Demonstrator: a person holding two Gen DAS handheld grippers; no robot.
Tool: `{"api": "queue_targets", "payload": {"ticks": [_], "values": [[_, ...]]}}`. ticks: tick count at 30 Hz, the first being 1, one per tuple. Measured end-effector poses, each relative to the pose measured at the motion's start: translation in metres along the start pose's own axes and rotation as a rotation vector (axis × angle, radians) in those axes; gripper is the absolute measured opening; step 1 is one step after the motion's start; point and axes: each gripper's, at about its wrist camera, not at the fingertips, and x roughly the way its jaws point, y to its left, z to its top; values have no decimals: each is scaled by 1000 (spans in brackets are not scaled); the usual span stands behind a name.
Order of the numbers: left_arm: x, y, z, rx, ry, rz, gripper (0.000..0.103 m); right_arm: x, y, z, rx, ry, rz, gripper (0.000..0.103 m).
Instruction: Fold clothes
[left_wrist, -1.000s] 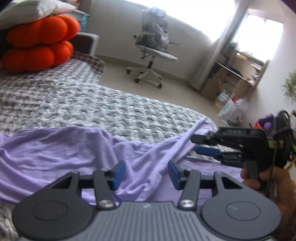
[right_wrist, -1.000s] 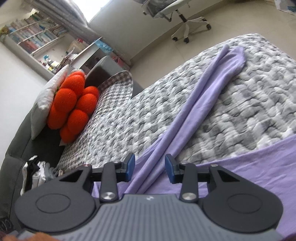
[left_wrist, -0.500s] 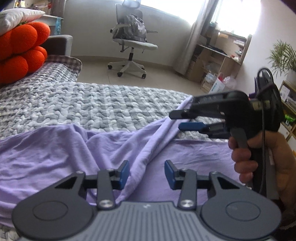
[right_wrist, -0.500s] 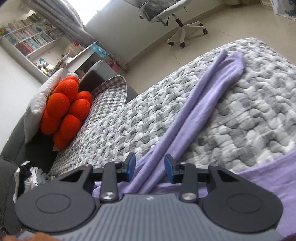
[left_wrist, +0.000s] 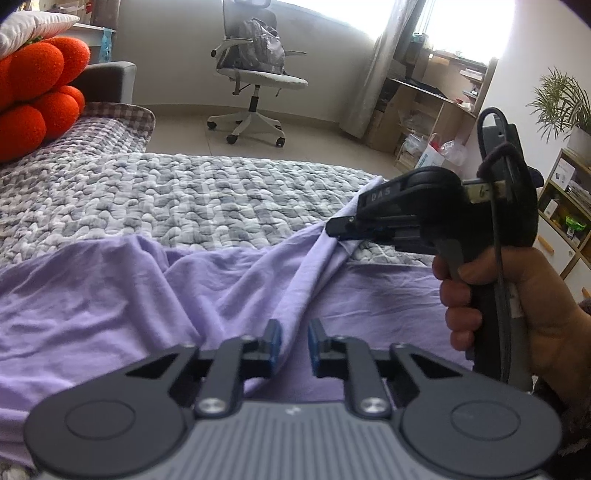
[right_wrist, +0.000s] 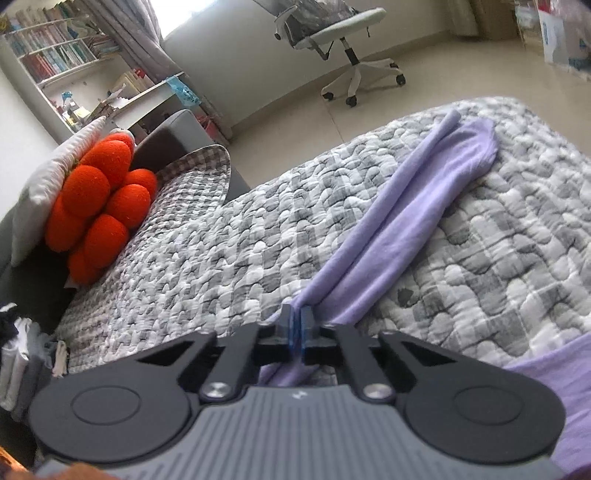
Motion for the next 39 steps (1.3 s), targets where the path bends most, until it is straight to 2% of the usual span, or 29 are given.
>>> {"api": "queue_targets", "payload": {"ticks": [6, 11, 22, 30, 35, 39], "values": [[-6, 9, 2, -43, -18, -11, 2, -12, 10, 2, -46, -61, 4, 2], [-10, 11, 3, -69, -30, -21, 1, -23, 15, 5, -65, -102, 10, 2], [-18, 10, 3, -70, -42, -38, 1, -43, 16, 6, -39, -120, 8, 2], [-30, 12, 7, -84, -103, -50, 0, -55, 18, 10, -40, -152, 28, 2], [-41, 10, 7, -56, -134, -68, 0, -67, 24, 12, -59, -166, 40, 2], [-47, 14, 9, -56, -137, -112, 0, -83, 26, 10, -102, -180, 40, 2]]}}
